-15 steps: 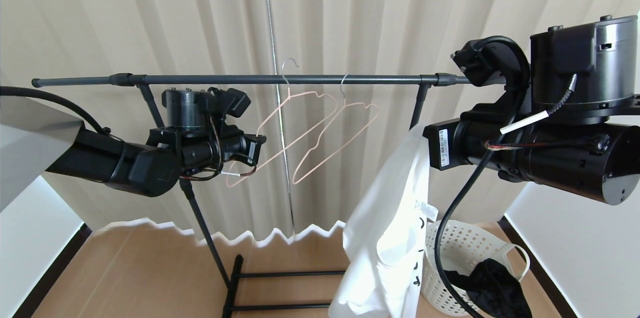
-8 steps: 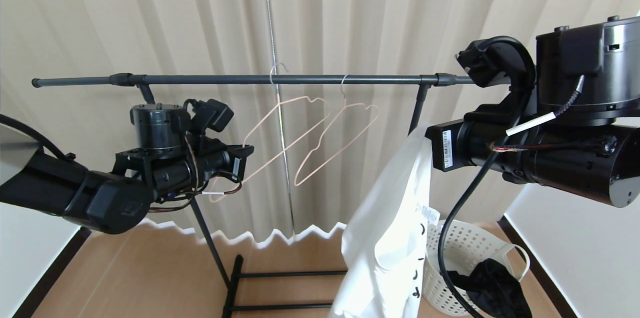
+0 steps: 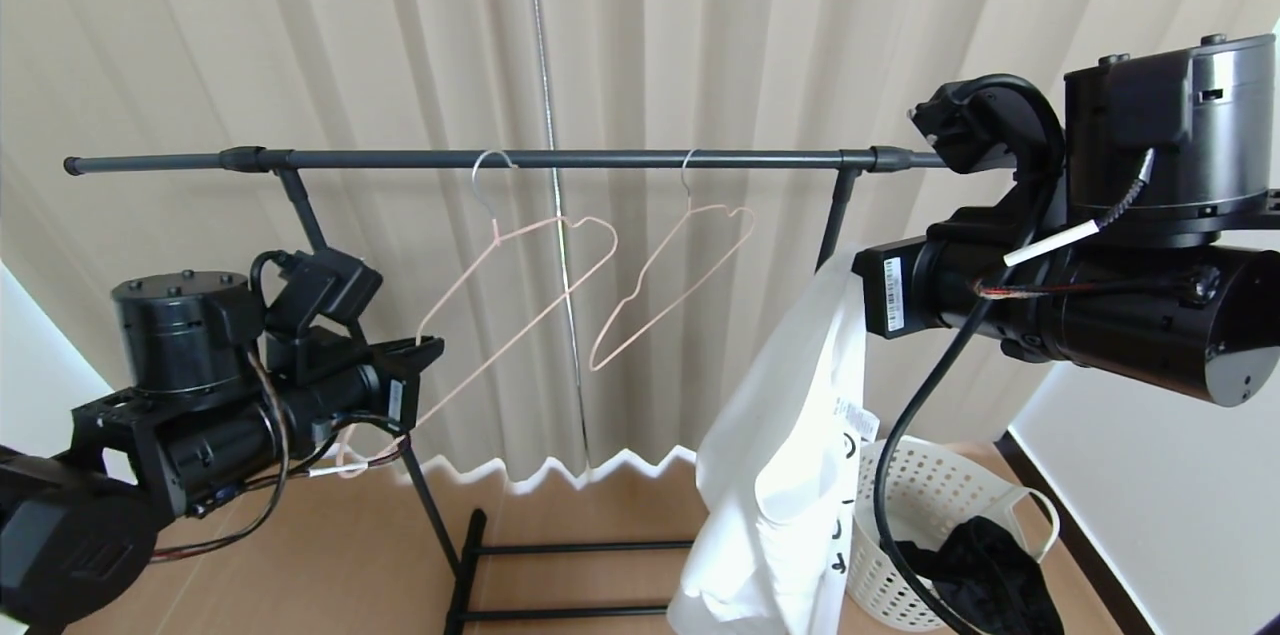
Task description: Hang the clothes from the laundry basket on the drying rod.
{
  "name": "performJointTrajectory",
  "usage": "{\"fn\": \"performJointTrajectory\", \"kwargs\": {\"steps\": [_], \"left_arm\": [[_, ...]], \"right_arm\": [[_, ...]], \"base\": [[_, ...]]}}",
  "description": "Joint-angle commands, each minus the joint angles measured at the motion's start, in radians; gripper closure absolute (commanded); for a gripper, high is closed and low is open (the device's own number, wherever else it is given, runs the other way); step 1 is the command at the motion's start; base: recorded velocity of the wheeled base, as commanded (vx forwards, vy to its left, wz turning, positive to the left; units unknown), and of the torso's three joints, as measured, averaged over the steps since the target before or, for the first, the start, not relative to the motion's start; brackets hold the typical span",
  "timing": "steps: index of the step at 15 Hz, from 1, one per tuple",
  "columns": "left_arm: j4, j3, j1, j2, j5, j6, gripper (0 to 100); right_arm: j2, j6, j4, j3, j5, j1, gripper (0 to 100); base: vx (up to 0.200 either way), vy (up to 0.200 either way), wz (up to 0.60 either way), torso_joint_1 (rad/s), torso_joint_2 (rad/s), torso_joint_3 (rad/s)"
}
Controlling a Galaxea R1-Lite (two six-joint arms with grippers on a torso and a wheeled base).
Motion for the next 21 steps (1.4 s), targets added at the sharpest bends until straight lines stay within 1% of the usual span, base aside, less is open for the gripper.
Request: {"fn": "performJointTrajectory", "kwargs": {"steps": [1, 4, 5, 6, 7, 8, 10, 11, 12, 14, 16, 19, 21], "left_arm": [[-0.063, 0.105, 0.034, -0.08, -0.007, 0.001, 100], [-0.247, 0.241, 0.047, -0.089, -0.007, 0.001, 100], [-0.387, 0.327, 0.044, -0.089, -0.011, 0.002, 100], [-0.442, 0.365, 0.041, -0.089, -0.027, 0.002, 100], [-0.451, 0.379, 0.041, -0.092, -0.057, 0.002, 100], [-0.453, 0.39, 0.042, -0.107, -0.122, -0.001, 100], [-0.453, 0.425, 0.037, -0.115, -0.209, 0.004, 100], [-0.453, 0.435, 0.024, -0.115, -0.224, 0.004, 100], [-0.453, 0.447, -0.03, -0.117, -0.238, 0.004, 100], [-0.451, 0.45, -0.098, -0.117, -0.241, 0.002, 100], [-0.449, 0.459, -0.185, -0.112, -0.241, 0.001, 100], [-0.446, 0.451, -0.259, -0.107, -0.241, -0.002, 100], [-0.446, 0.447, -0.292, -0.1, -0.24, -0.002, 100]], "right_arm": [[0.008, -0.002, 0.001, -0.001, 0.0, -0.004, 100], [0.026, -0.015, 0.001, -0.001, -0.003, -0.019, 100], [0.038, -0.017, 0.001, -0.004, -0.004, -0.03, 100], [0.05, -0.022, 0.001, -0.011, -0.015, -0.03, 100], [0.061, -0.029, 0.001, -0.017, -0.037, -0.03, 100], [0.081, -0.031, 0.001, -0.025, -0.069, -0.03, 100], [0.118, -0.032, 0.001, -0.047, -0.124, -0.054, 100], [0.132, -0.032, 0.001, -0.056, -0.146, -0.064, 100], [0.158, -0.031, 0.0, -0.073, -0.192, -0.07, 100], [0.185, -0.029, 0.0, -0.091, -0.239, -0.07, 100], [0.19, -0.028, -0.002, -0.102, -0.247, -0.071, 100], [0.19, -0.028, -0.002, -0.109, -0.256, -0.084, 100], [0.192, -0.028, -0.002, -0.111, -0.256, -0.088, 100]], "base": [[0.0, 0.0, 0.0, 0.0, 0.0, 0.0], [0.0, 0.0, 0.0, 0.0, 0.0, 0.0], [0.0, 0.0, 0.0, 0.0, 0.0, 0.0], [0.0, 0.0, 0.0, 0.0, 0.0, 0.0], [0.0, 0.0, 0.0, 0.0, 0.0, 0.0], [0.0, 0.0, 0.0, 0.0, 0.0, 0.0], [0.0, 0.0, 0.0, 0.0, 0.0, 0.0], [0.0, 0.0, 0.0, 0.0, 0.0, 0.0], [0.0, 0.0, 0.0, 0.0, 0.0, 0.0], [0.0, 0.0, 0.0, 0.0, 0.0, 0.0], [0.0, 0.0, 0.0, 0.0, 0.0, 0.0], [0.0, 0.0, 0.0, 0.0, 0.0, 0.0], [0.0, 0.0, 0.0, 0.0, 0.0, 0.0]]}}
